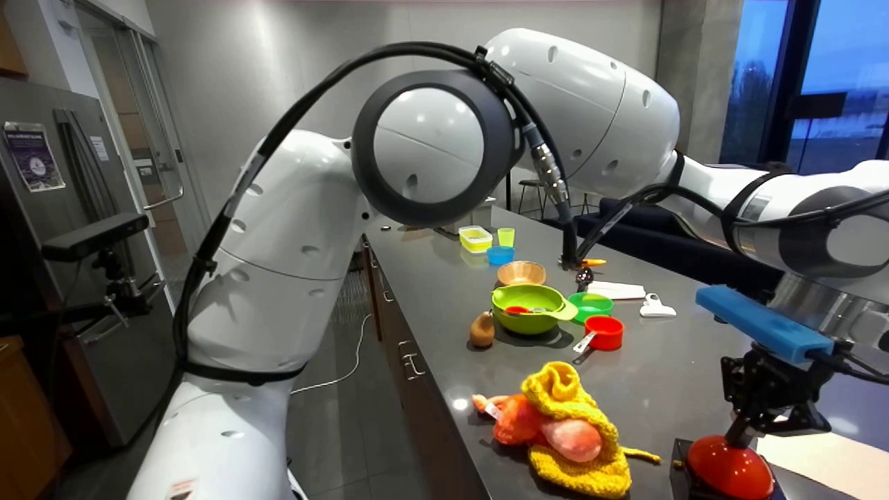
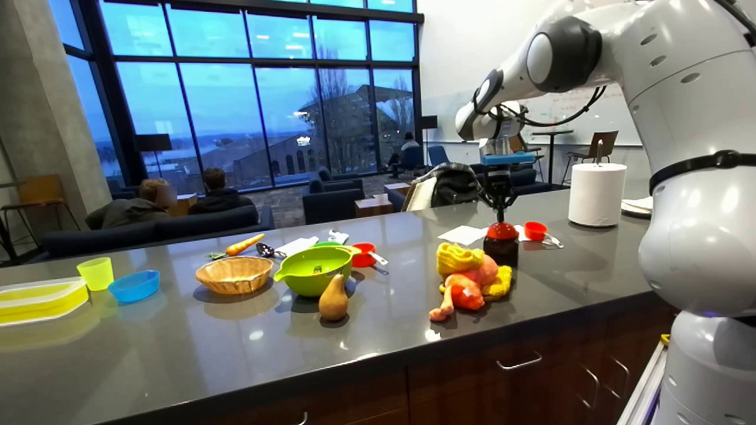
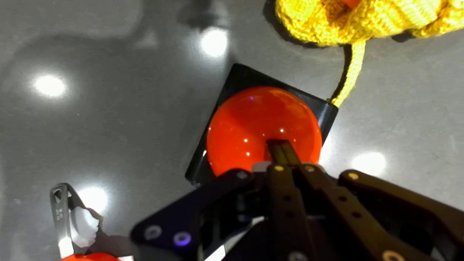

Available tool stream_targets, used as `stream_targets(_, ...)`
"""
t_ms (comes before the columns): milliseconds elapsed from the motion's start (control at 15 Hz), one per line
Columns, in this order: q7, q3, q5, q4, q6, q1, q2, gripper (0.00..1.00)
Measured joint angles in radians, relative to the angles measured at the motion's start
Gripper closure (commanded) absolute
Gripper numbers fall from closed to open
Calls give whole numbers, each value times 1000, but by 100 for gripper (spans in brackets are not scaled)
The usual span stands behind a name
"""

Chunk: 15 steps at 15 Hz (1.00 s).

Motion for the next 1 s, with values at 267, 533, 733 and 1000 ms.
stream_targets(267,-2,0,4,1,0,-2,0,100)
stream_targets(533,-2,1,-1,2,-1,-1,-1,100)
stream_targets(733,-1,1,-12,3,-4,3,-1,100)
stream_targets(1000,7,2,-33,7,-5,15,-3,100)
